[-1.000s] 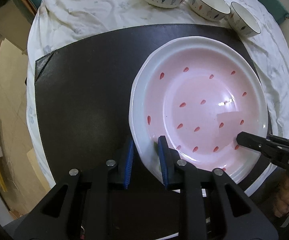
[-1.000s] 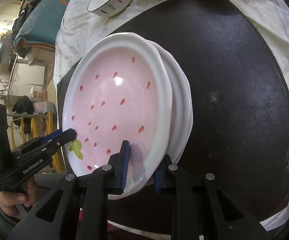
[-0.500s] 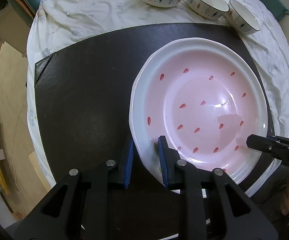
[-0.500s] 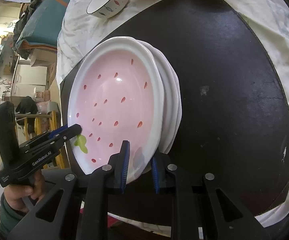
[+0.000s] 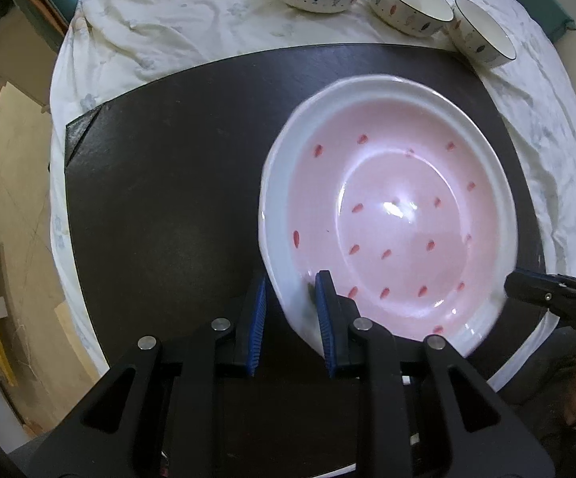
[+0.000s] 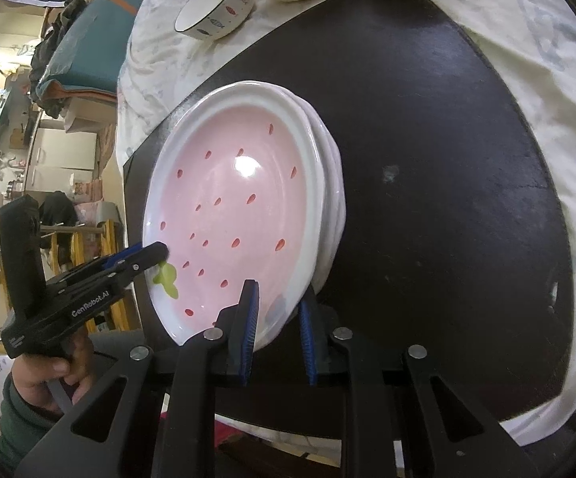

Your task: Organize plates and bowls

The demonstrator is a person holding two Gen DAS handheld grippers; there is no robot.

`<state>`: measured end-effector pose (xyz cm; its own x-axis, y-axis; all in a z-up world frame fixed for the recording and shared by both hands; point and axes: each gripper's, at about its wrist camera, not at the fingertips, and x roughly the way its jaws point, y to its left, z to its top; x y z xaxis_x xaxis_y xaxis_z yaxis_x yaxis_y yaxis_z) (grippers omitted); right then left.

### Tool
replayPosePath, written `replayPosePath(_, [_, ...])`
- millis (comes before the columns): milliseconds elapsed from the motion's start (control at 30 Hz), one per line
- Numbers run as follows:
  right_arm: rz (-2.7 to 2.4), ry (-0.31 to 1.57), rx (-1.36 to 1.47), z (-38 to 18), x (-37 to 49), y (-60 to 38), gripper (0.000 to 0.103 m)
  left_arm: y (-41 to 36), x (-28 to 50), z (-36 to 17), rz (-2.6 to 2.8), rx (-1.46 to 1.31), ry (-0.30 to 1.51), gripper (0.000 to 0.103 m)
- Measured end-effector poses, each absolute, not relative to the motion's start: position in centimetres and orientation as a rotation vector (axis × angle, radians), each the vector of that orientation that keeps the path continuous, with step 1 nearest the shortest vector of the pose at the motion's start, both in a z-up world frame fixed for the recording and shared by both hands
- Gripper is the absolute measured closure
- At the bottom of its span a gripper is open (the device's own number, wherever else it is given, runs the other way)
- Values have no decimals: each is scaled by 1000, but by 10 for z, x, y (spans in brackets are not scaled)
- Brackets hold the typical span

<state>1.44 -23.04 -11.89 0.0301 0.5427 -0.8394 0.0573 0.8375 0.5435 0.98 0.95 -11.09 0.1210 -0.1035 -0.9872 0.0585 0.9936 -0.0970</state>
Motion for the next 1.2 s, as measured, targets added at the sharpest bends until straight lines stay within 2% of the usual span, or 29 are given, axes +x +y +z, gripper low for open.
replayPosePath(300, [305, 1417, 435, -110, 24, -233, 81, 9, 10, -112, -120, -40, 1452, 80])
replayPosePath(533, [277, 1434, 324, -121, 32, -218, 81, 10, 8, -111, -122, -28, 1440, 79])
replayPosePath(633, [271, 1422, 287, -119, 31, -214, 77, 10, 8, -110, -97, -9, 1435, 69])
replayPosePath(733, [266, 1418, 281, -118, 30, -213, 77, 12, 8, -104, -83, -20, 1413, 67])
replayPosePath(800, [264, 1416, 285, -117, 30, -212, 77, 14, 8, -95, -93, -54, 1382, 58])
replayPosePath(867, [269, 1409, 301, -115, 29, -214, 77, 13, 6, -84, -102, -66, 1326, 42])
replayPosePath(900, [274, 1402, 308, -113, 29, -215, 77, 12, 5, -79, -100, -61, 1297, 39])
replayPosePath(967, [280, 1387, 312, -110, 28, -216, 77, 8, 3, -69, -105, -47, 1244, 26])
replayPosePath(1200, [255, 1381, 370, -106, 29, -221, 75, 9, 9, -63, -90, -68, 1219, 18])
